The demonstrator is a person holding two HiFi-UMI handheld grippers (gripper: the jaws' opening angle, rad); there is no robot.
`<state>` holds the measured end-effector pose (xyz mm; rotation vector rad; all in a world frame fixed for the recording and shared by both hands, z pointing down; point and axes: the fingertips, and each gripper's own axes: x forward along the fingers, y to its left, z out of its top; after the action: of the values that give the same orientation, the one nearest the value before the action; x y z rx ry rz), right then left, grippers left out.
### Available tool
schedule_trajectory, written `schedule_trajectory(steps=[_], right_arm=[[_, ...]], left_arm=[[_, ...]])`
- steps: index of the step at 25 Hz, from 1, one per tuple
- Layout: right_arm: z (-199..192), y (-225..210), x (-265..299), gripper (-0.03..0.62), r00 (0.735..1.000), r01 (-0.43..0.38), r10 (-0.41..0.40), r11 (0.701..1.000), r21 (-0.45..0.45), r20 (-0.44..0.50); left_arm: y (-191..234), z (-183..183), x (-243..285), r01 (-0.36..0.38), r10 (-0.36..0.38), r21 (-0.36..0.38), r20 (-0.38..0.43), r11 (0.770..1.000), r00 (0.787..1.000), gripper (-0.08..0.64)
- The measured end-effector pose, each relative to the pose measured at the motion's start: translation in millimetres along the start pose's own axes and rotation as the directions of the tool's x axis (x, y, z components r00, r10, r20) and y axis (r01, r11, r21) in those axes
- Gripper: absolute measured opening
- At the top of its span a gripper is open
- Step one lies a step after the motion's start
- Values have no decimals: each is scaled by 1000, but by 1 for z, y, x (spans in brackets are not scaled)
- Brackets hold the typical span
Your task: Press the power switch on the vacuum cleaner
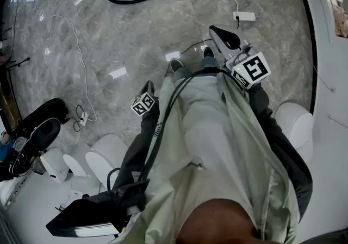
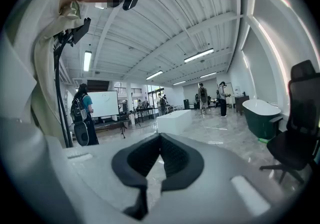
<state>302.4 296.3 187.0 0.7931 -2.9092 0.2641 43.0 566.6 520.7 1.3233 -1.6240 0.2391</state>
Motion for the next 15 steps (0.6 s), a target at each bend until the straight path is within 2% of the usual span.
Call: schedule_trajectory(steps=[8, 12, 15], right_arm=[[0, 3, -8, 2, 1000, 12, -12, 1000, -8, 11], [-1, 1, -8, 2, 1000, 27, -28, 1000, 8, 8], [-2, 0, -13, 2, 999, 37, -37, 999, 13, 11]], left_arm=[[-30, 6, 12, 74, -74, 70, -11, 995, 997, 5], [-34, 24, 12, 72, -75, 75, 33, 995, 997, 5], [-41, 44, 9, 57, -66, 94, 97, 994, 993, 5]])
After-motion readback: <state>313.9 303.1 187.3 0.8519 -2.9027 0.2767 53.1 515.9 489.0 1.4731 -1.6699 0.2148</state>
